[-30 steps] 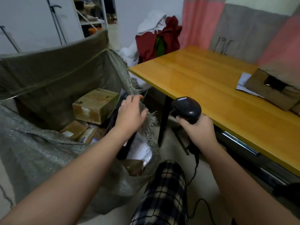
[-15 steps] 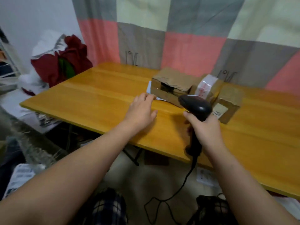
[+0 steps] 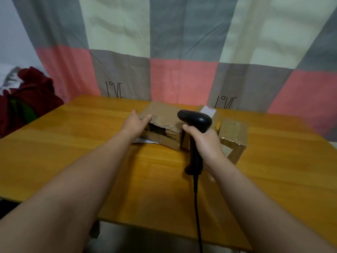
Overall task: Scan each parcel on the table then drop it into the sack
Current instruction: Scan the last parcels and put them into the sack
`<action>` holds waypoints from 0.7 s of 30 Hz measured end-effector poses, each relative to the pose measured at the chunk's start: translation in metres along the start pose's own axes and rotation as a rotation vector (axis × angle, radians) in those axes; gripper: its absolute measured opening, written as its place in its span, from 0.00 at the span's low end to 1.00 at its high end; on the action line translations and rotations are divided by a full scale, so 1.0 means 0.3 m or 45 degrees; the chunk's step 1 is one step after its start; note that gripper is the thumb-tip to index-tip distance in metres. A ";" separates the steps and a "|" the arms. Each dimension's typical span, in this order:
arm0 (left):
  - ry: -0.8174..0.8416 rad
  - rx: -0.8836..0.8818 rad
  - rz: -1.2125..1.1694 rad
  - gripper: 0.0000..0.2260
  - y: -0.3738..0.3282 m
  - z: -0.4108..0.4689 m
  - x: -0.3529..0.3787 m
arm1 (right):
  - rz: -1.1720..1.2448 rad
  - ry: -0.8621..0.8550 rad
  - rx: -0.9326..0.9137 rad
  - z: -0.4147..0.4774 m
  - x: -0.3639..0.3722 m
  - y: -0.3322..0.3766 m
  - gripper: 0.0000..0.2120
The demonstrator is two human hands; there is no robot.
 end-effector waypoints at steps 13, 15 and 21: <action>-0.153 -0.011 -0.496 0.13 0.097 -0.360 -0.145 | 0.291 0.052 0.047 -0.085 0.061 -0.078 0.14; -0.194 -0.045 -0.623 0.06 0.114 -0.419 -0.184 | 0.253 0.064 0.086 -0.131 0.056 -0.103 0.19; -0.391 -0.156 -0.813 0.21 0.175 -0.510 -0.278 | 0.461 0.068 0.113 -0.252 0.026 -0.140 0.11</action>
Point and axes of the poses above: each hand's wrist, its own z-axis towards the middle knuckle, its own x-axis out of the palm, y = z × x, the point moved 10 cm from there along z, towards the middle knuckle, and after that the axes turned 10 degrees about x, right-handed, at the moved point
